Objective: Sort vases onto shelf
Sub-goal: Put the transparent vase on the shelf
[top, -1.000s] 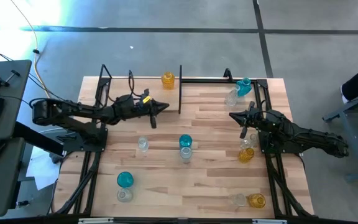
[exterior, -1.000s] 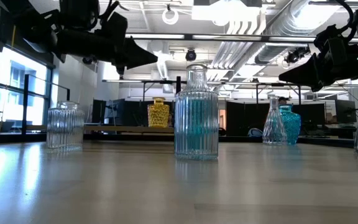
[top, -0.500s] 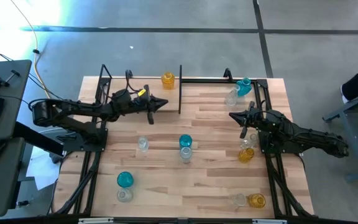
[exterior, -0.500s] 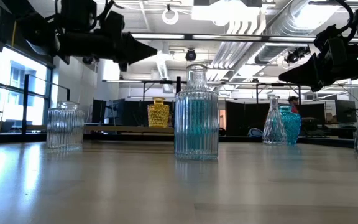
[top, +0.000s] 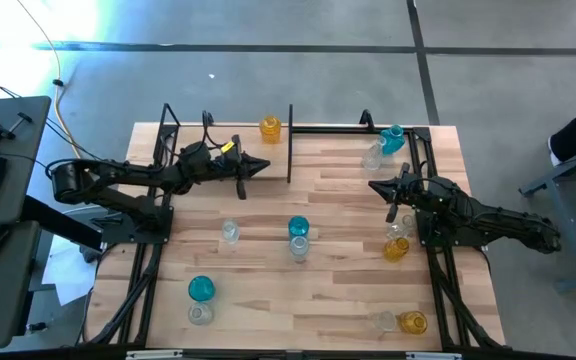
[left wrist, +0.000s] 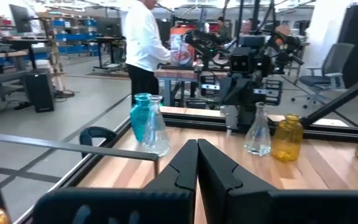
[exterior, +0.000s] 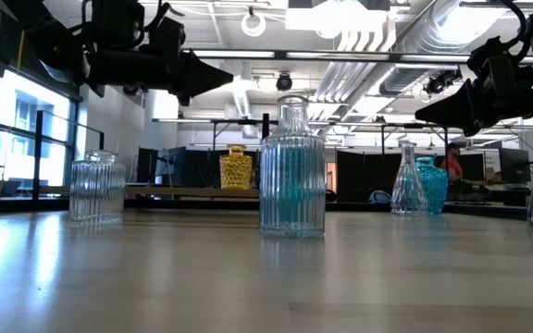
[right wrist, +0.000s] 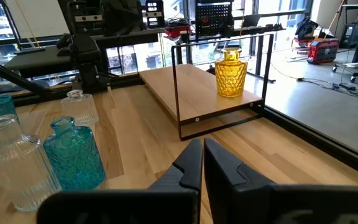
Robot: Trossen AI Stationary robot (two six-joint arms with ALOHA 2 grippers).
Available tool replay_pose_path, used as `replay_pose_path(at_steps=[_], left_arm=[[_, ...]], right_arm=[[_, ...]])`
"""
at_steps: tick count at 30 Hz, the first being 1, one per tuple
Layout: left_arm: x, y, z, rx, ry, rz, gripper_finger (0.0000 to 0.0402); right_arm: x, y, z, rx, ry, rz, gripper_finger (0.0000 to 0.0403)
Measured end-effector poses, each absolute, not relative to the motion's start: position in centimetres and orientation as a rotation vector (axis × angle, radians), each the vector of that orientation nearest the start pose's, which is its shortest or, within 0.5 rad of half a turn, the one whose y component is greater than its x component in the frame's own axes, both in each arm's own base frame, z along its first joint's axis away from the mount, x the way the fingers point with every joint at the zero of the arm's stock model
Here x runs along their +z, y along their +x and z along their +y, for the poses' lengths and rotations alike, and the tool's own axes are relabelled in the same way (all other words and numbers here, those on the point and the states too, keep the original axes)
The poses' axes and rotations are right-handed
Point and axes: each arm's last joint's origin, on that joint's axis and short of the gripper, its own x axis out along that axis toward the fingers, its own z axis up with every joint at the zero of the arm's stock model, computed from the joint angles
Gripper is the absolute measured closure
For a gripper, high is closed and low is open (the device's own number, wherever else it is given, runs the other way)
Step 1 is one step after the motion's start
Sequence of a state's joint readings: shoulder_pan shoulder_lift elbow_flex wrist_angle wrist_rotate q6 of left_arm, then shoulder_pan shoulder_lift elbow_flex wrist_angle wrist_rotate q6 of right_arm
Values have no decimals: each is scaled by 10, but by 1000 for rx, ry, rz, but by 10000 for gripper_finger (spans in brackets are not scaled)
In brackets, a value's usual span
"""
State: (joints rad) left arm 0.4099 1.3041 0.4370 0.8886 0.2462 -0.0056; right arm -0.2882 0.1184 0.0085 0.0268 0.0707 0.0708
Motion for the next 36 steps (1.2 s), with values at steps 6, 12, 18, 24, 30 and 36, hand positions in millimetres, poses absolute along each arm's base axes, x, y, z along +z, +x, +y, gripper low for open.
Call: replay_pose_path(at_steps=[6,12,18,24,30,36], left_arm=[[213,232,95,159,-9,-22,401],[211,230,104,193,-9,-15,401],[199,235,109,168,-23,-1,401],[196,246,120,88,-34,-56,401],[195,252,136,92,-44,-49,401],[195,249,141,113,-51,-51,401]], right_arm=[[159,99,-32,-362,79,71,402],[159,99,-32,-363,78,71,402],[165,100,-32,-364,52,21,402],[181,98,-33,-431,20,-144,402],[193,95,-34,-475,-61,-255,402],[202,92,-35,-555,-28,-282,402]])
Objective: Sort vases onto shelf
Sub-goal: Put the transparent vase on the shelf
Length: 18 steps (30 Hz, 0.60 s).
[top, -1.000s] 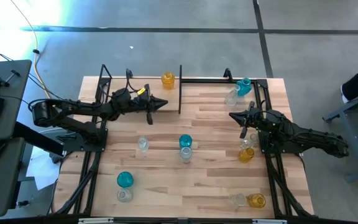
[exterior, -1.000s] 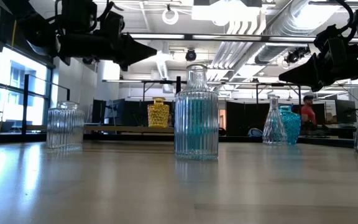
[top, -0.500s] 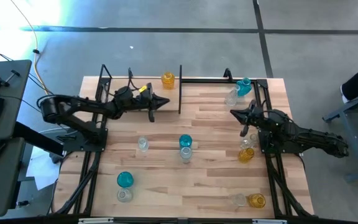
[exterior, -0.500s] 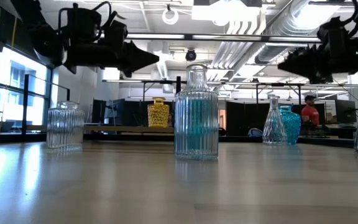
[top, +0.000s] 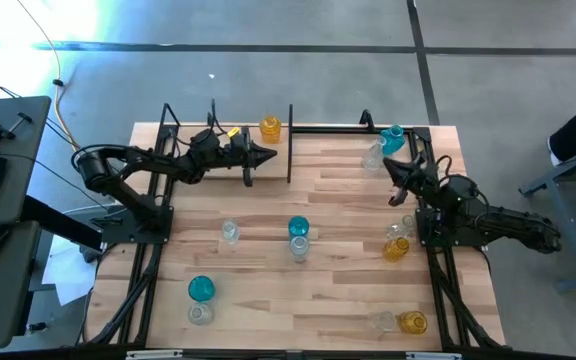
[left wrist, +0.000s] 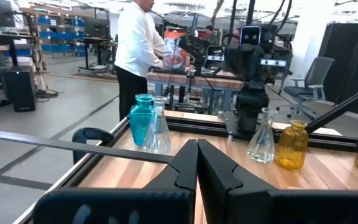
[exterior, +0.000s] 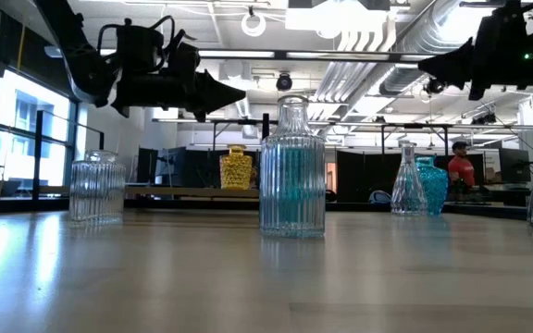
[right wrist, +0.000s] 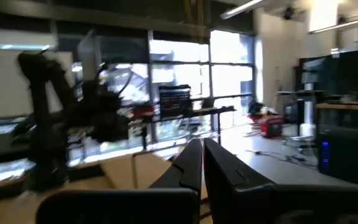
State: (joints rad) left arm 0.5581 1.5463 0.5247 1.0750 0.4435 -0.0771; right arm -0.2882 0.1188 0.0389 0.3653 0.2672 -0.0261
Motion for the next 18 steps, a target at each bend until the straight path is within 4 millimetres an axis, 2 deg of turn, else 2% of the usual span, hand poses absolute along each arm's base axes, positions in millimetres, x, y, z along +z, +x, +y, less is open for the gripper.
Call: replay_pose_path(at_steps=[10,13,18], left_arm=[[193,250,141,115,-58,-37,401],[193,250,141,116,-58,-37,401],[193,250,141,117,-57,-37,401]], right_arm=[[207,90,-39,-714,27,-229,399],[203,92,-41,-762,81,-209,379],[195,99,-46,-870,166,-155,318]])
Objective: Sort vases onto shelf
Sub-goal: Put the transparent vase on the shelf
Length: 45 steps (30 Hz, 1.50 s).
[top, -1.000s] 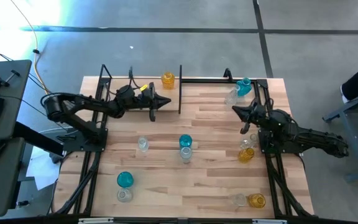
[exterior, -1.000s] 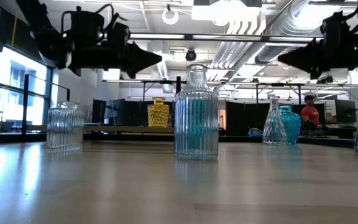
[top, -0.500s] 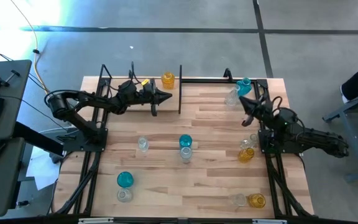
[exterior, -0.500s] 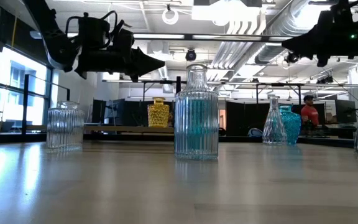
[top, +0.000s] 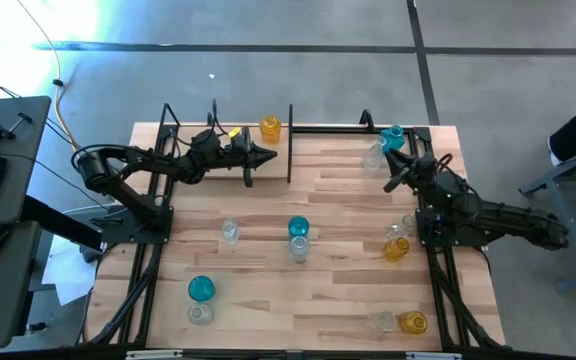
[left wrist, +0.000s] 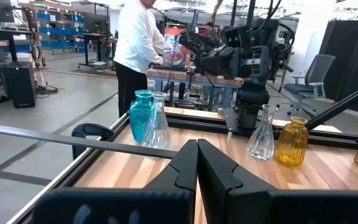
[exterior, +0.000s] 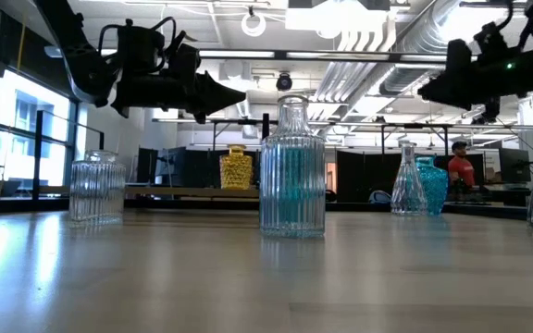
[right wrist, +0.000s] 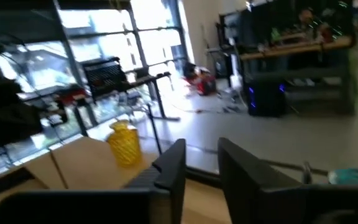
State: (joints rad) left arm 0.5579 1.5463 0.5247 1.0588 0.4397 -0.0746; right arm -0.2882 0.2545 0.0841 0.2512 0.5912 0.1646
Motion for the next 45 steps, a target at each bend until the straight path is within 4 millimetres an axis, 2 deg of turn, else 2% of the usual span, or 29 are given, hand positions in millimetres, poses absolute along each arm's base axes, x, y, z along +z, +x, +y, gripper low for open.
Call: replay_pose_path(at_steps=[3,12,19,29,36,40,45], left_arm=[[193,250,141,117,-57,-37,401],[193,250,141,117,-57,-37,401],[193,249,141,117,-57,-37,401],[193,250,141,117,-60,-30,401],[193,250,141,118,-60,-31,401],[193,250,141,118,-60,-30,401],[193,250,141,118,-60,-30,401]], right_arm=[[194,103,-49,-920,197,-111,276],[219,121,-58,-1087,180,87,167],[217,134,-78,-1147,306,260,128],[213,150,-119,-1242,393,385,125],[199,156,-132,-1274,434,460,131],[194,159,-134,-1272,434,472,157],[192,163,-136,-1235,446,473,229]])
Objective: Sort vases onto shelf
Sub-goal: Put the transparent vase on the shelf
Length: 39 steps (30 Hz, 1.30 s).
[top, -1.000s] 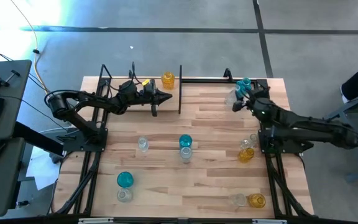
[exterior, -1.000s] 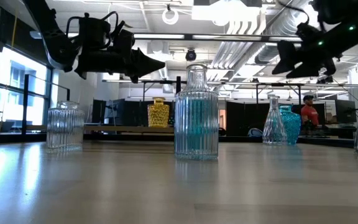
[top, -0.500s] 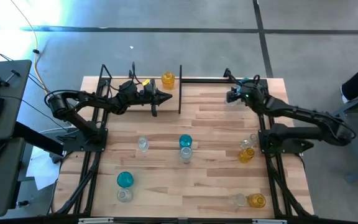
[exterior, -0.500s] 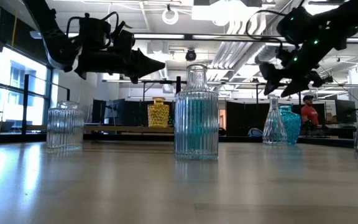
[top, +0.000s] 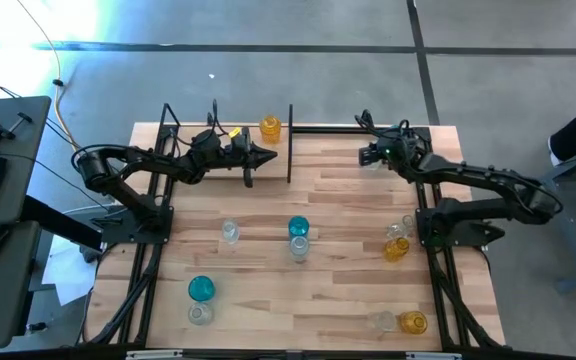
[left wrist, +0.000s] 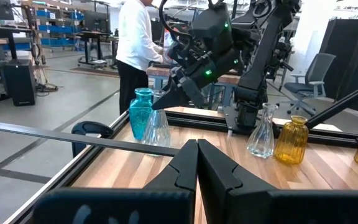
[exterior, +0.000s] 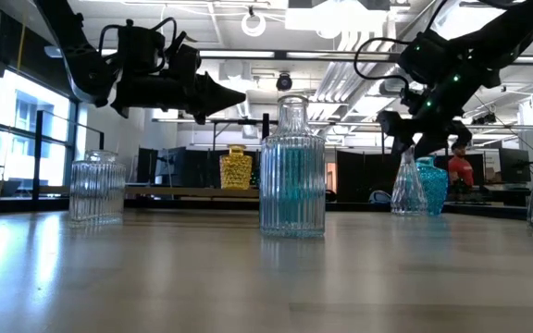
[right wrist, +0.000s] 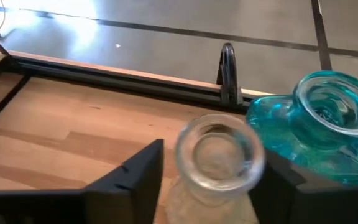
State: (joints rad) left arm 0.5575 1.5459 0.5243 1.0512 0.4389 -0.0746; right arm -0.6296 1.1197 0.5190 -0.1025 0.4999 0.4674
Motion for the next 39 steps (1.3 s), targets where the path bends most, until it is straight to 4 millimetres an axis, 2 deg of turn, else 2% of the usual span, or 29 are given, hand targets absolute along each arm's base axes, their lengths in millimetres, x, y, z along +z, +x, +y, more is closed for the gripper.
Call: replay_pose_path(at_steps=[5,7,13,20,28,32,36,39], left_arm=[[193,250,141,117,-60,-30,401],[193,250,141,118,-61,-30,401],[192,250,141,118,-63,-25,401],[197,243,141,129,-64,-28,401],[207,202,150,243,-79,-84,401],[211,188,149,275,-68,-108,401],[215,183,150,292,-68,-106,401],[215,180,153,306,-68,-100,401]], right_arm=[[192,164,-136,-1218,443,473,319],[193,165,-136,-1193,440,478,341],[203,176,-129,-1070,418,511,343],[256,203,-110,-931,339,512,338],[335,225,-82,-750,226,382,339],[370,236,-74,-689,154,315,340],[397,262,-77,-625,66,294,340],[414,291,-81,-504,1,288,340]])
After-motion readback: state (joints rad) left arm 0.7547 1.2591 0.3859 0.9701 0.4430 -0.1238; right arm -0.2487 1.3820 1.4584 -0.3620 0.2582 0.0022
